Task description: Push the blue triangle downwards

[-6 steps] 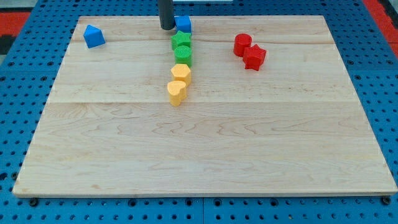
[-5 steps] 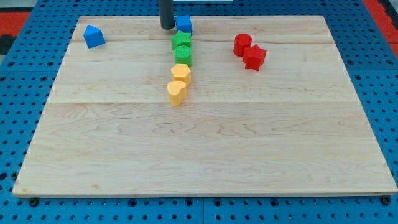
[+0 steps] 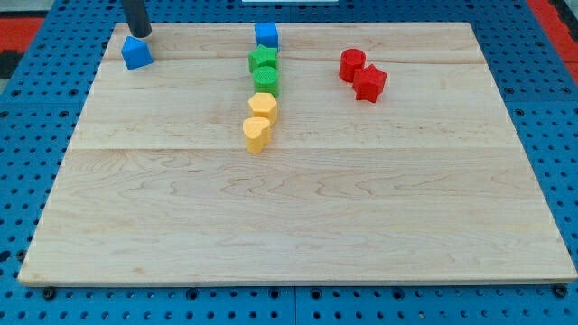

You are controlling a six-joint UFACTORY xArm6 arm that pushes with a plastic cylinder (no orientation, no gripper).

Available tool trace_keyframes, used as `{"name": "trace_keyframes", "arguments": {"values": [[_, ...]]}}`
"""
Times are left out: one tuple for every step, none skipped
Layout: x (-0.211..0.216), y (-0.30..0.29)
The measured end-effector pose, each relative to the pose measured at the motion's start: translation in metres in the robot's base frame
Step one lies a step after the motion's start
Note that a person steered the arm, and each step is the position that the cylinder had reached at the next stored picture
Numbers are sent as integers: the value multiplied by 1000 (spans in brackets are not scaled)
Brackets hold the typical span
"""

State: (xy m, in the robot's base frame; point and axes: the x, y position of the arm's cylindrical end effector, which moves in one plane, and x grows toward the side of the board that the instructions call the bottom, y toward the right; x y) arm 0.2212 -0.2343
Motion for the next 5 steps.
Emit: {"name": "trace_keyframes", "arguments": {"values": [[33, 13], [59, 10], [49, -8], [53, -34], [96, -24]]}}
